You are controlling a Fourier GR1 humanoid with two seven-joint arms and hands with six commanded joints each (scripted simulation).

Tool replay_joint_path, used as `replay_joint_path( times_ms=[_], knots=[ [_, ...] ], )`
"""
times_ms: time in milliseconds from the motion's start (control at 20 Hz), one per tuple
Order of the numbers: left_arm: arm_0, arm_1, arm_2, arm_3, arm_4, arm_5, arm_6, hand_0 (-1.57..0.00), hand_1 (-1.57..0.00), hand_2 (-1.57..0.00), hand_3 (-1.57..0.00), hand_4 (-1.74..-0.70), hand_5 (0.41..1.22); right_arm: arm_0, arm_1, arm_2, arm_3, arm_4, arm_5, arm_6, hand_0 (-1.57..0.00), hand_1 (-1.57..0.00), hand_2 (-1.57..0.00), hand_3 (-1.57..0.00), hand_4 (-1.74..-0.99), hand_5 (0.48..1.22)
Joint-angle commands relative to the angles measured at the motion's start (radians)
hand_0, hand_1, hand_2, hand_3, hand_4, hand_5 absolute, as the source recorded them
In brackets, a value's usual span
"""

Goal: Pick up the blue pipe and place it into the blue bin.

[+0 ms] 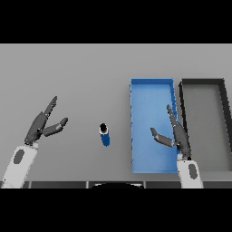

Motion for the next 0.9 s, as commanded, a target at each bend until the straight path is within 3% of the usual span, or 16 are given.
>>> replay_joint_path(
  times_ms=[0, 250, 500, 550, 850],
  knots=[
    [0.006, -0.002, -0.010, -0.007, -0.002, -0.008, -0.003, 0.00, 0.00, 0.00, 0.00, -0.97, 0.598, -0.006, -0.001, 0.004, -0.004, 0.003, 0.002, 0.015, 0.00, 0.00, 0.00, 0.00, -1.191, 0.587],
    [0.071, 0.054, -0.060, -0.115, 0.011, -0.108, -0.046, 0.00, 0.00, 0.00, 0.00, -0.98, 0.578, 0.005, 0.004, 0.006, -0.025, -0.013, 0.010, 0.031, 0.00, 0.00, 0.00, 0.00, -1.194, 0.579],
    [0.081, 0.063, -0.172, -0.241, -0.023, -0.143, 0.125, 0.00, 0.00, 0.00, 0.00, -1.03, 0.496, -0.007, 0.003, -0.003, -0.025, -0.033, 0.019, 0.045, 0.00, 0.00, 0.00, 0.00, -1.229, 0.576],
    [0.072, 0.053, -0.191, -0.245, -0.029, -0.150, 0.147, 0.00, 0.00, 0.00, 0.00, -1.05, 0.483, -0.004, 0.003, -0.004, -0.030, -0.037, 0.020, 0.047, 0.00, 0.00, 0.00, 0.00, -1.228, 0.573],
    [0.056, -0.041, -0.300, -0.216, -0.120, -0.165, 0.132, 0.00, 0.00, 0.00, 0.00, -1.12, 0.470, 0.001, 0.010, 0.005, -0.023, -0.022, 0.016, 0.052, 0.00, 0.00, 0.00, 0.00, -1.210, 0.570]
  ],
)
